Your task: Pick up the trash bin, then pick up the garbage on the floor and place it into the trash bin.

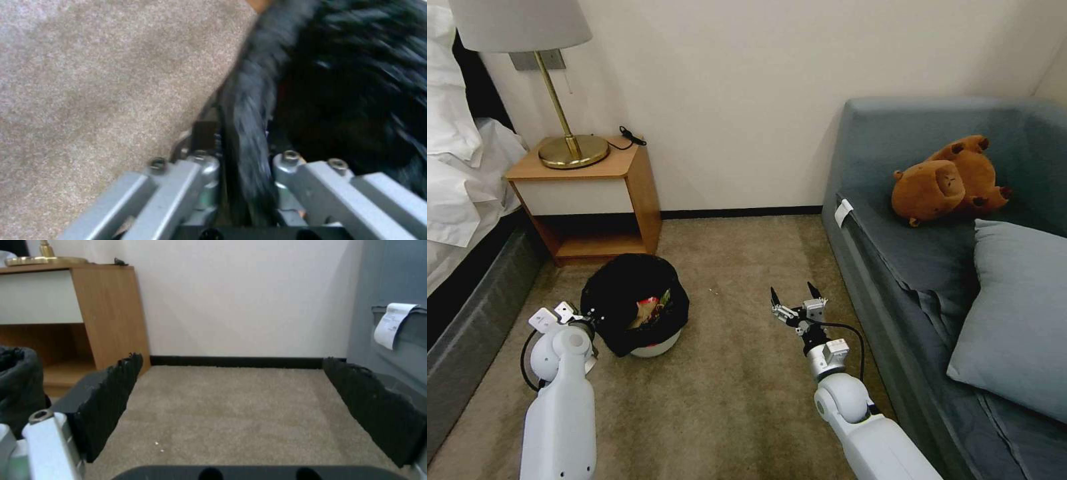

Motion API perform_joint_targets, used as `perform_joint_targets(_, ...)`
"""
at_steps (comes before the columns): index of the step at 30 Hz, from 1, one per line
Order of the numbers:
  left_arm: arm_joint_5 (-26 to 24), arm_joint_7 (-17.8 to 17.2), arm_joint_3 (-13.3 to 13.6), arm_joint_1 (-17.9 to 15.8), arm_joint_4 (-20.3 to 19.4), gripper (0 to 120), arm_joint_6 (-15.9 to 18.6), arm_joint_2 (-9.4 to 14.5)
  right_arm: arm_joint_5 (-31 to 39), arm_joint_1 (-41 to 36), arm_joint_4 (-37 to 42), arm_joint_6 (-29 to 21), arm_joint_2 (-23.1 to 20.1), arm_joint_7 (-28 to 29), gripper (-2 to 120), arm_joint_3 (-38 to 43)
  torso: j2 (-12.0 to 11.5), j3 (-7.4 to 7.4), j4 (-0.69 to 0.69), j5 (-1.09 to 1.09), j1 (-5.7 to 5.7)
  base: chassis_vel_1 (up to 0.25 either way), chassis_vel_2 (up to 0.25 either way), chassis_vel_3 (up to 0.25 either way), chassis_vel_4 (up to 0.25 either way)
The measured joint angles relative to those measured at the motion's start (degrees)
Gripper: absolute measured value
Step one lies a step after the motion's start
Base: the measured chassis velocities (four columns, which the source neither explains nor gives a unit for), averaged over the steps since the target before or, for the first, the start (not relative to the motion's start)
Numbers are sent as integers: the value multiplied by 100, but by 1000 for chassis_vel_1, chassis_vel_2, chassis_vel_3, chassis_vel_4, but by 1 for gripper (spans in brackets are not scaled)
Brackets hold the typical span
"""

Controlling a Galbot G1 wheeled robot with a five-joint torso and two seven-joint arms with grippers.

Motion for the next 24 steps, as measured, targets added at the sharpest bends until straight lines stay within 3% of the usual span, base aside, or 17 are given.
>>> perform_joint_targets(8, 20, 2, 7, -6, 21, 48, -3, -13, -5, -21, -10, 17, -4, -30, 100, 5, 0, 0, 0, 0, 0, 0, 0, 0, 0)
perform_joint_targets(10, 35, 3, 13, -2, 11, 61, -3, -24, -5, -22, -15, 27, -8, -39, 100, 11, 0, 0, 0, 0, 0, 0, 0, 0, 0)
perform_joint_targets(19, 46, 6, 10, 91, -114, 91, 10, -30, -5, -33, -14, 31, -8, -49, 100, 17, 0, 0, 0, 0, 0, 0, 0, 0, 0)
perform_joint_targets(24, 48, 6, 17, 207, -318, 100, 29, -31, -23, -38, -10, 35, 3, -52, 100, 17, 0, 0, 0, 0, 0, 0, 0, 0, 0)
